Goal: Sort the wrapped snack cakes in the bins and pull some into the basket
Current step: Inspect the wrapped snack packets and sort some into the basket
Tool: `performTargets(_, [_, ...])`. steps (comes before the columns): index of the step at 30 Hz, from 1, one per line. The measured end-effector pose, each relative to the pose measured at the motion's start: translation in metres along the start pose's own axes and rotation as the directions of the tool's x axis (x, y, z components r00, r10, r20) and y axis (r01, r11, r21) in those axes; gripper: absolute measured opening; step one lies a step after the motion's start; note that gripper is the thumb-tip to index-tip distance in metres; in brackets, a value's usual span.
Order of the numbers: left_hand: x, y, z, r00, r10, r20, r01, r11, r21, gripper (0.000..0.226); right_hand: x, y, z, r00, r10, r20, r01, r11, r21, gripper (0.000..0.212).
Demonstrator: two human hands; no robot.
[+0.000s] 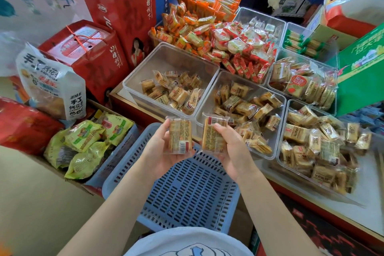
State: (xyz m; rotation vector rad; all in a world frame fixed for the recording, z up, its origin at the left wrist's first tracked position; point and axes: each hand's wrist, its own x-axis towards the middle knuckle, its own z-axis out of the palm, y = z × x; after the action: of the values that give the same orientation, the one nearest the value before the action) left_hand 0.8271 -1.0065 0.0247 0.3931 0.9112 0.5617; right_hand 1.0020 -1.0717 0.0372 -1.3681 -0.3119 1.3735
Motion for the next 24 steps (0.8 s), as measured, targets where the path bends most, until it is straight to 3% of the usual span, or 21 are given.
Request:
performTargets(2, [0.001,0.004,0.003,0.999,0.024,0.027,-0.024,0.999,0.035,0.051,0.003,-0.003,0.001,1.000,0.004,0.016,-0.004,1.000,0.009,0.032])
performTargets(5, [0.007,0.009,0.005,0.999,0.045,0.010,-0.046,0.992,0.116,0.029,0.010,-0.007,0.002,0.997,0.008,0.074,-0.008,1.000,-0.001,0.018])
performTargets(8, [0.020,0.017,0.004,0.997,0.054,-0.056,-0.041,0.976,0.216,0.019,0.018,-0.013,0.006,0.987,0.027,0.159,-0.019,0.998,-0.056,0.025])
performTargets(13, [0.051,0.033,-0.003,0.989,0.136,-0.066,-0.112,0.951,0.289,0.028,0.049,-0.014,0.016,0.995,0.061,0.075,-0.056,0.996,-0.064,0.023])
performTargets(18, [0.098,0.061,-0.011,0.936,0.283,-0.210,-0.143,0.849,0.509,0.055,0.106,-0.024,0.043,0.984,0.176,0.029,-0.159,0.939,-0.305,0.029])
performTargets(24, [0.147,0.097,-0.012,0.887,0.423,-0.185,-0.225,0.746,0.627,0.071,0.169,-0.046,0.070,0.998,0.040,0.043,-0.028,0.968,-0.249,0.034])
